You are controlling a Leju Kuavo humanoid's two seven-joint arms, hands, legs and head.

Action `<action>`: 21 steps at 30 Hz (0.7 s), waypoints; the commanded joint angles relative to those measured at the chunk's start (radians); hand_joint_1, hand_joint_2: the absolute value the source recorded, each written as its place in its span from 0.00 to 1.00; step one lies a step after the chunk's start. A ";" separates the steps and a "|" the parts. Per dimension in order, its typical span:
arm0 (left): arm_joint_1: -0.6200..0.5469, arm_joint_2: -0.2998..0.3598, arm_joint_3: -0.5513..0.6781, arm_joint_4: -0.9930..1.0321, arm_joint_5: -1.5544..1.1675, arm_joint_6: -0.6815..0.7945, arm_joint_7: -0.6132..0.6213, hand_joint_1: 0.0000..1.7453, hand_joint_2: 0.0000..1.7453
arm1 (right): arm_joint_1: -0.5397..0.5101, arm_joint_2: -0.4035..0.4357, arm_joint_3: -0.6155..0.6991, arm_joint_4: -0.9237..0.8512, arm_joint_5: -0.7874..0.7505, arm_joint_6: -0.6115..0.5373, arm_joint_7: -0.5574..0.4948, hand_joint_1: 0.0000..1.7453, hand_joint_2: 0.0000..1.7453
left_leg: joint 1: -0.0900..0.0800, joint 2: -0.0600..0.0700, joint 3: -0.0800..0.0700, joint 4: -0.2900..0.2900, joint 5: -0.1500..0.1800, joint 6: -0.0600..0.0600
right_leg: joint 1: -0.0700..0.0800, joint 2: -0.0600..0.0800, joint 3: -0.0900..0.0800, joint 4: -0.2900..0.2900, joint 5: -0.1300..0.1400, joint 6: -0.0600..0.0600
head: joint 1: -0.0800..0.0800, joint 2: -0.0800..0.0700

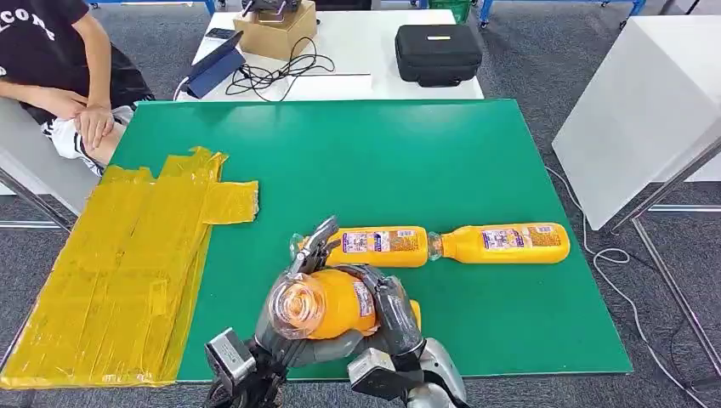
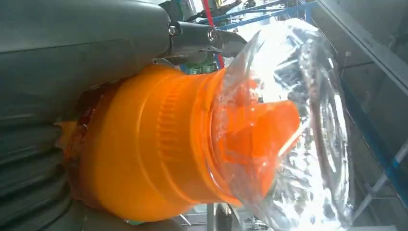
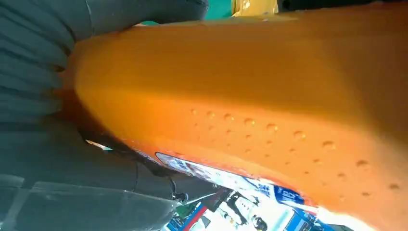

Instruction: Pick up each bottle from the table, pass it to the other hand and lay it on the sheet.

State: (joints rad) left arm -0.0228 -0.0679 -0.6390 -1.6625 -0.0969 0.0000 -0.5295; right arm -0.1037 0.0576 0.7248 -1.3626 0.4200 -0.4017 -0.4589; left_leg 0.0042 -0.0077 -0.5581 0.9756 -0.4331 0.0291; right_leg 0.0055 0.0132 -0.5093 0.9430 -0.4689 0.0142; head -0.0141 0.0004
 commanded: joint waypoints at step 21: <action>0.014 -0.012 0.023 0.020 0.006 -0.003 -0.014 1.00 1.00 | 0.004 -0.017 -0.039 -0.040 -0.019 -0.024 -0.005 1.00 1.00 | 0.000 0.001 0.003 0.000 -0.001 -0.001 | 0.000 0.000 0.003 -0.001 -0.001 0.001 | 0.000 0.000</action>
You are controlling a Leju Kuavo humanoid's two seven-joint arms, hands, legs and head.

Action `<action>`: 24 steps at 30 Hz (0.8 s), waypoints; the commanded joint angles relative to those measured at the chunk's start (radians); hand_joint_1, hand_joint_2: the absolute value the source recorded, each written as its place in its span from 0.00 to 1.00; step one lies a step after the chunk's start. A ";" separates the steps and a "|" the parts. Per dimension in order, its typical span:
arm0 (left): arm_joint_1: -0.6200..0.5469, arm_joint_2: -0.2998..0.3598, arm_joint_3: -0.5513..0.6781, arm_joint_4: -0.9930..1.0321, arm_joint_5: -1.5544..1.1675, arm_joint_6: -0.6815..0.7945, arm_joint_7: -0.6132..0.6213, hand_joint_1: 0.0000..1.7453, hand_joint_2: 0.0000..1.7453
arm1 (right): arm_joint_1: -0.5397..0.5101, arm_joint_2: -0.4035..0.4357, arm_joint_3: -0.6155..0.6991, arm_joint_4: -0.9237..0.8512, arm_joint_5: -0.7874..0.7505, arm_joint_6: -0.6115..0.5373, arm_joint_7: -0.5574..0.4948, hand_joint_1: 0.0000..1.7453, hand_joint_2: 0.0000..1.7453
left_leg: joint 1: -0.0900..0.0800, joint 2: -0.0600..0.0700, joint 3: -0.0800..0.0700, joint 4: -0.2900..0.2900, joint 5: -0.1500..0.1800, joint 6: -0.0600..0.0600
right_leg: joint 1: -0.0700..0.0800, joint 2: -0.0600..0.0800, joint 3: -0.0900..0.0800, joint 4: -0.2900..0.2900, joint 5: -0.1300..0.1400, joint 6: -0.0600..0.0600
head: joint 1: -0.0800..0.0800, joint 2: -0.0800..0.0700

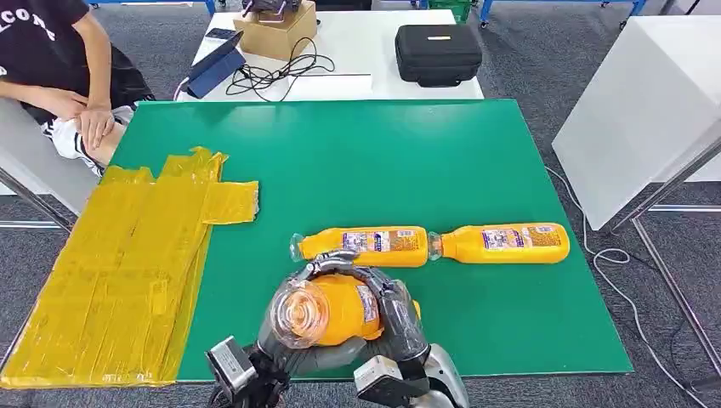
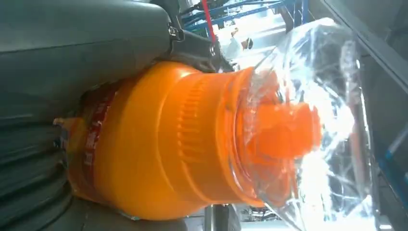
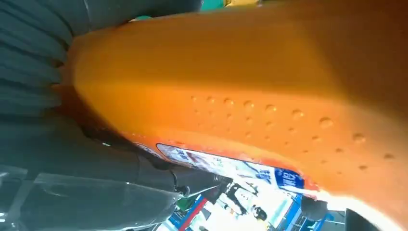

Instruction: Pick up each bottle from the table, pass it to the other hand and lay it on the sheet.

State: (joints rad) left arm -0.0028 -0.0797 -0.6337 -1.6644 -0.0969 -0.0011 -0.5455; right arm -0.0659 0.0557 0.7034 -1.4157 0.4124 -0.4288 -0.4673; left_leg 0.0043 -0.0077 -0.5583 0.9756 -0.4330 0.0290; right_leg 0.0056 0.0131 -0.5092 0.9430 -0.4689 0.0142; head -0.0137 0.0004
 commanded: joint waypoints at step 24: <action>0.007 -0.005 0.089 -0.035 0.003 0.079 -0.045 1.00 1.00 | 0.043 -0.051 -0.085 -0.154 0.064 -0.085 0.022 0.00 1.00 | 0.000 -0.001 0.001 0.000 -0.001 0.000 | 0.000 -0.003 0.002 -0.001 -0.001 0.001 | 0.000 0.000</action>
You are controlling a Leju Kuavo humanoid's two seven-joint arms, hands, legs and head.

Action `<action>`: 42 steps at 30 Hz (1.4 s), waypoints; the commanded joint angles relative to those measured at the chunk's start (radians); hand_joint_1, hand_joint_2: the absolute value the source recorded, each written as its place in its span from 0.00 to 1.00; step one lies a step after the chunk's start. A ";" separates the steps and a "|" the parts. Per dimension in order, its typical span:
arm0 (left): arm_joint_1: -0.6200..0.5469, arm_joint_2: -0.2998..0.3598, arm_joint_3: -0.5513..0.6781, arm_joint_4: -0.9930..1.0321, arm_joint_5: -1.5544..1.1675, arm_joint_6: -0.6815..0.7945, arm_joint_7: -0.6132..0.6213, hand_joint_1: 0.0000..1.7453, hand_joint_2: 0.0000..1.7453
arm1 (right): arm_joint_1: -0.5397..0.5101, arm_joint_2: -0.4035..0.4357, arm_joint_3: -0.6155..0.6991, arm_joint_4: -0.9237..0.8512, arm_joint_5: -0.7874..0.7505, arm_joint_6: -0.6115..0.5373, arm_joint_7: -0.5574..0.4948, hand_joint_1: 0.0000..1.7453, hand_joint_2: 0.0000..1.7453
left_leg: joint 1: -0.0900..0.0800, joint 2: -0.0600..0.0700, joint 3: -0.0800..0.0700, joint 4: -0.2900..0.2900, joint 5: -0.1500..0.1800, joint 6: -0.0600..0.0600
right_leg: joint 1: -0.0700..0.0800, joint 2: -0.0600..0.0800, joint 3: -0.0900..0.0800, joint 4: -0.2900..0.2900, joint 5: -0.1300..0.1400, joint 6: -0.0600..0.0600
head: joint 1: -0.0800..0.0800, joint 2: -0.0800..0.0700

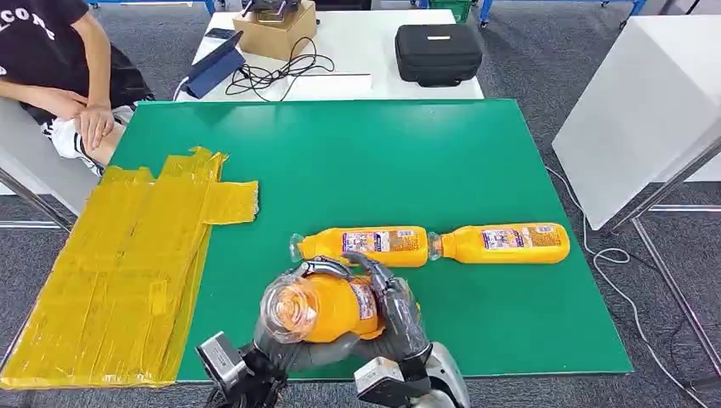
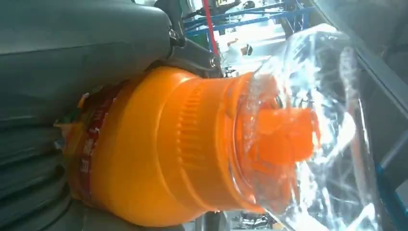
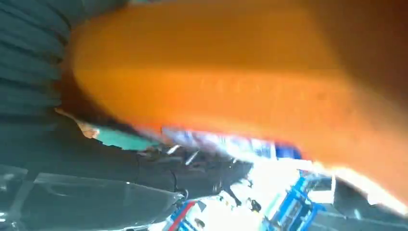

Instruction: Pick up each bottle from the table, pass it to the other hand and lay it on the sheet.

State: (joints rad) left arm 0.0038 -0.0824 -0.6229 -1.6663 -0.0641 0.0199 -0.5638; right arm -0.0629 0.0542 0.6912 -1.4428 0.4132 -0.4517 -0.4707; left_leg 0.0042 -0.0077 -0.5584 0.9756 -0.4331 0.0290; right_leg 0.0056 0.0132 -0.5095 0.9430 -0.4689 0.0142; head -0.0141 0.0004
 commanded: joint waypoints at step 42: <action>-0.485 0.436 -0.186 0.272 -1.507 0.200 1.065 1.00 1.00 | 0.119 -0.086 -0.137 -0.167 0.152 -0.127 0.027 0.00 1.00 | 0.001 -0.007 0.002 -0.002 0.002 -0.002 | 0.001 -0.008 0.004 -0.002 0.000 0.000 | 0.000 0.000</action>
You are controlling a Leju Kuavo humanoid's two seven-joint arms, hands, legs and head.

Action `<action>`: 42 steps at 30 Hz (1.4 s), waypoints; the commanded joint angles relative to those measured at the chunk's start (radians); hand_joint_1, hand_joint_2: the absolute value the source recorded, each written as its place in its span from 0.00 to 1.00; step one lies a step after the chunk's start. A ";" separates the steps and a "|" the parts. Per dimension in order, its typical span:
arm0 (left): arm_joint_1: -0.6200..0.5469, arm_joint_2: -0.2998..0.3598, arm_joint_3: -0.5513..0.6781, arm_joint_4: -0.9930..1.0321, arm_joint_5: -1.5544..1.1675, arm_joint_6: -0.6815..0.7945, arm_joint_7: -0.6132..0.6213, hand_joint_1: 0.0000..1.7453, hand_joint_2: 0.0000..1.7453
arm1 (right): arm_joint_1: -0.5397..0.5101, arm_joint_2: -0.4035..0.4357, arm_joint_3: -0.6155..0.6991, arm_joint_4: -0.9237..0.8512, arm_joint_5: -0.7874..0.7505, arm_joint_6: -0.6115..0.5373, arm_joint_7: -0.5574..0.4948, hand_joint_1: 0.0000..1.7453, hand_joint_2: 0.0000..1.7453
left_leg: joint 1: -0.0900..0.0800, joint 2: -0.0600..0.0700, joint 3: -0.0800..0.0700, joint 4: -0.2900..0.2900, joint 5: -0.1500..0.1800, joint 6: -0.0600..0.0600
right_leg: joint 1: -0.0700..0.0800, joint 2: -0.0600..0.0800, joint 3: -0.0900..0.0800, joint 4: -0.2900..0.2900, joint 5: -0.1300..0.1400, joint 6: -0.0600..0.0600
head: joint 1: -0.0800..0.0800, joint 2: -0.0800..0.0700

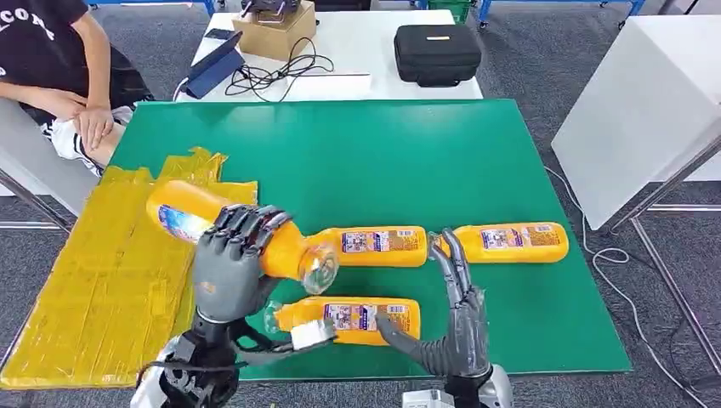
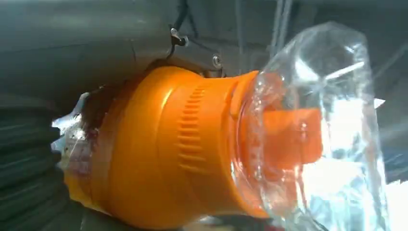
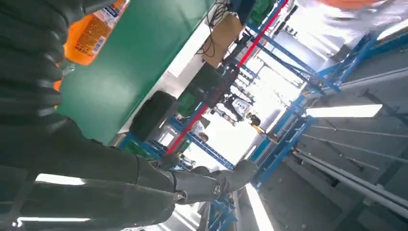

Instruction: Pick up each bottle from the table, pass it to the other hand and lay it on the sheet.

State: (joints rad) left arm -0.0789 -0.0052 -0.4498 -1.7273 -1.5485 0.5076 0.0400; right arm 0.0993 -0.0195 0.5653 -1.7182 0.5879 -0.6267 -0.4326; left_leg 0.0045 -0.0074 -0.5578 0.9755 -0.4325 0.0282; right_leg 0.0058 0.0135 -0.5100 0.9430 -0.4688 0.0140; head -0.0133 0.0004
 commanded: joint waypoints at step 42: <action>-0.625 0.111 0.226 1.113 -0.022 -0.632 0.150 1.00 1.00 | -0.063 0.039 -0.034 0.216 0.001 0.109 0.042 0.00 1.00 | 0.002 -0.002 -0.002 -0.001 0.003 -0.005 | 0.002 -0.003 0.000 0.001 0.000 0.001 | 0.000 0.000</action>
State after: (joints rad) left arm -0.6238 0.1626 -0.2629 -0.8249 -1.5705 -0.1110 0.2019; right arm 0.0684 0.0099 0.5543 -1.5790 0.5848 -0.5208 -0.3975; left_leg 0.0068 -0.0083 -0.5623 0.9757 -0.4291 0.0233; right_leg 0.0075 0.0124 -0.5140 0.9457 -0.4684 0.0136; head -0.0137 0.0004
